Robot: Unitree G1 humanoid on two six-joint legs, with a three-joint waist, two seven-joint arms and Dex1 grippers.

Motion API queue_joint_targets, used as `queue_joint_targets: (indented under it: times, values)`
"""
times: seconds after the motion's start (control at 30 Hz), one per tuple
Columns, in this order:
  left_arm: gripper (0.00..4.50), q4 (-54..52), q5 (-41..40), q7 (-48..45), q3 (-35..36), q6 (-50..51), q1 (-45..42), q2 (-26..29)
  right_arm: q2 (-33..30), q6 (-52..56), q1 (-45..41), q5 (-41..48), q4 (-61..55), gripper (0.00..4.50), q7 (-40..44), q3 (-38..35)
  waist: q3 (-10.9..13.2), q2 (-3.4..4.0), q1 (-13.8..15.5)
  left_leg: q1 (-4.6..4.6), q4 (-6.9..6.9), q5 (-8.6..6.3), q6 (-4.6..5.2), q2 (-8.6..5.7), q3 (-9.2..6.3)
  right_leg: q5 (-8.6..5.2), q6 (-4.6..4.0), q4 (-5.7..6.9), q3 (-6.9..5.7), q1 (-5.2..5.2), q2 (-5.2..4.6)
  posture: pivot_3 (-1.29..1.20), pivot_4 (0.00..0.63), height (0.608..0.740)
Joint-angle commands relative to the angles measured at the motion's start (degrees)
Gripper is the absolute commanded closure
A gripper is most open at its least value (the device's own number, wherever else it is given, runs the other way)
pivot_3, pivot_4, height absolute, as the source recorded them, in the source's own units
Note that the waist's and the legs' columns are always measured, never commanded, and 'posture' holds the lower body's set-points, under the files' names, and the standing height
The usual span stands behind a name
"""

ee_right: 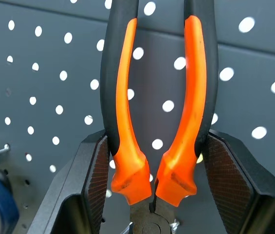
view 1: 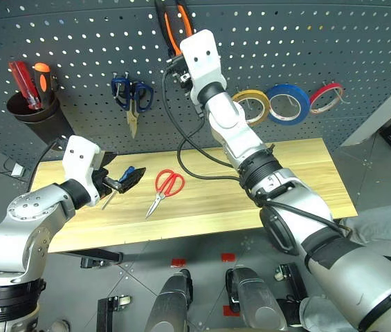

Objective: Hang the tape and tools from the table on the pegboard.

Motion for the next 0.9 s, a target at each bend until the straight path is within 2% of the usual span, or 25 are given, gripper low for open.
queue_joint_targets:
  times: [0.03,0.33,0.53,0.7,0.83,0.9]
  values:
    - [0.00,-1.26,0.55,-0.30,0.27,-1.01,0.15,-0.28,0.49,-1.81,-0.41,-0.34,-0.12,1.94,-1.40,-0.53,0.02,0.01,0.07,0.00,0.00,-0.02,0.03,0.01,0.00,0.00,0.00,0.00,0.00,0.00,0.01,-0.05,0.329,0.740]
    - [0.00,-0.45,2.82,0.43,-0.67,-2.47,0.60,-1.65,1.59,5.71,4.69,1.96,-0.82,1.94,-0.93,-2.46,0.12,0.02,0.09,0.03,0.03,-0.02,0.03,0.12,0.04,0.00,-0.01,0.00,0.01,0.06,0.09,-0.06,0.318,0.740]
    - [0.00,1.23,4.70,1.54,-1.26,-2.57,0.27,-2.78,1.85,12.26,6.84,3.35,-4.84,0.03,0.71,-3.46,0.14,0.04,0.15,0.02,0.04,-0.04,0.06,0.27,0.05,0.09,-0.15,-0.01,-0.02,0.05,0.23,-0.08,0.313,0.740]
    - [0.00,1.58,7.18,4.64,-3.42,0.90,2.29,-4.00,1.70,23.53,15.66,3.97,-22.69,0.03,5.62,-1.07,0.15,0.04,0.04,0.01,0.00,-0.05,0.04,0.50,0.15,0.11,-0.19,-0.07,0.06,-0.01,0.45,-0.09,0.306,0.740]
    - [0.00,2.01,10.01,7.13,-7.06,4.72,3.86,-4.33,-0.15,38.38,26.55,7.52,-44.35,0.03,15.72,3.42,0.14,0.02,0.08,-0.02,-0.01,-0.12,0.10,0.54,0.13,0.11,-0.18,-0.12,0.07,-0.01,0.49,-0.10,0.303,0.740]
    - [0.00,3.25,12.04,8.29,-9.64,6.29,4.73,-4.53,-3.92,49.27,33.88,12.77,-58.58,0.03,23.99,7.61,0.14,0.02,0.13,-0.03,0.02,-0.14,0.11,0.52,0.15,0.11,-0.18,-0.12,0.09,-0.01,0.49,-0.11,0.304,0.740]
